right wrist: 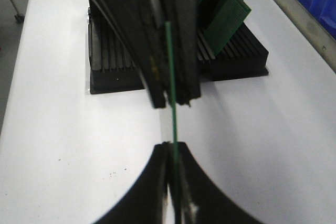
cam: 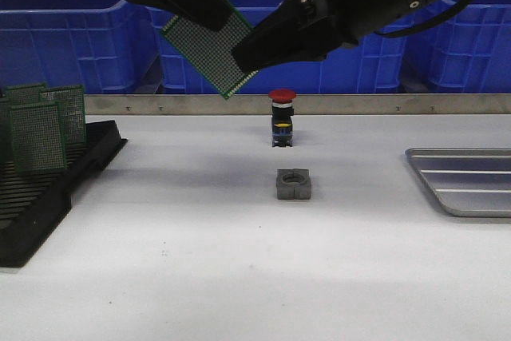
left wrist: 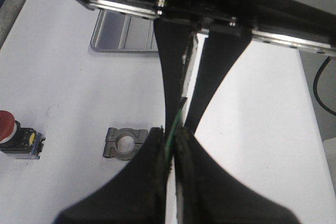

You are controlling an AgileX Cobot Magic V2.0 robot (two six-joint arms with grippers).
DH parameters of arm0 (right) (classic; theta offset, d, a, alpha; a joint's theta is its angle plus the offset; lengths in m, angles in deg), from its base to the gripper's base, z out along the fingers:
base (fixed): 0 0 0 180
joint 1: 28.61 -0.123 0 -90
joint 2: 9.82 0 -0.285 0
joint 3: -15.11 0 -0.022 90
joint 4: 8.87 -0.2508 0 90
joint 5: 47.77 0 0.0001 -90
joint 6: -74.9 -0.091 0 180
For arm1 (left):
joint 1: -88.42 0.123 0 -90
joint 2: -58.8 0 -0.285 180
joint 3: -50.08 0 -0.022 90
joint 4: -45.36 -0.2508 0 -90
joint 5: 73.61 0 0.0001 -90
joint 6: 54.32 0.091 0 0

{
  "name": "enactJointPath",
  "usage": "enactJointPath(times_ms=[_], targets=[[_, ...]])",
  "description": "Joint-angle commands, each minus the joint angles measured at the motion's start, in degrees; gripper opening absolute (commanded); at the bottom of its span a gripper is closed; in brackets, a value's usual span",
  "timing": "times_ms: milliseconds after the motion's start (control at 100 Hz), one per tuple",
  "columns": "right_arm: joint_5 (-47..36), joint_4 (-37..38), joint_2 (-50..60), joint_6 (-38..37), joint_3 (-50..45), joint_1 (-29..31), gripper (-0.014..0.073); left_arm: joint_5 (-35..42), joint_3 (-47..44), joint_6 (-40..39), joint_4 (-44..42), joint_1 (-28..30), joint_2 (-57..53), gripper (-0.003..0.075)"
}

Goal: Place circuit board on tray
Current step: 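Grasp the board's free edge with the right gripper and open the left gripper, then carry the board with the right gripper onto the metal tray and release it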

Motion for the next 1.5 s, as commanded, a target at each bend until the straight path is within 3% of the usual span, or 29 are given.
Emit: enactJointPath(times_ms=[0,160,250,500,720,930,1160,1250,1420,1490], targets=[[1.81,-4.9,2.33,-0.64,1.8,0.06,-0.0121,-1.26,1.67,-1.05,4.75,-0.28,-2.31,0.0094],[1.38,-4.9,2.33,-5.97,1.33,0.16,-0.0121,-0.7,1.67,-1.05,4.65,-0.28,-2.31,0.0438],[-0.2,-4.74,2.33,-10.84,0.31,0.79,-0.0121,-0.04,1.74,-1.05,4.65,-0.28,-2.31,0.0539],[-6.53,-1.32,2.26,-25.33,-4.84,6.63,-0.0121,3.73,1.95,-1.05,4.65,-0.28,-2.53,0.0542],[-8.14,-0.76,1.65,-33.51,-7.05,16.42,-0.0121,3.83,2.04,-1.05,4.65,-0.28,-2.53,0.0536],[-10.17,0.92,0.46,-35.73,-7.08,25.27,-0.0121,3.83,2.04,-1.05,4.65,-0.28,-2.53,0.0526],[-6.06,4.52,-3.97,-38.24,-7.12,31.02,-0.0109,4.3,2.04,-1.05,4.65,-0.28,-2.53,0.0526],[-5.82,6.87,-5.12,-38.33,-7.12,31.72,0.0035,4.38,2.04,-1.05,4.65,-0.28,-2.53,0.0526],[-6.77,9.12,-5.37,-38.27,-6.74,31.95,0.0597,4.86,2.04,-1.05,4.65,-0.28,-2.53,0.0526],[-8.05,9.24,-4.86,-38.27,-6.74,32.06,0.0587,4.96,2.04,-1.05,4.54,-0.28,-2.53,0.0526]])
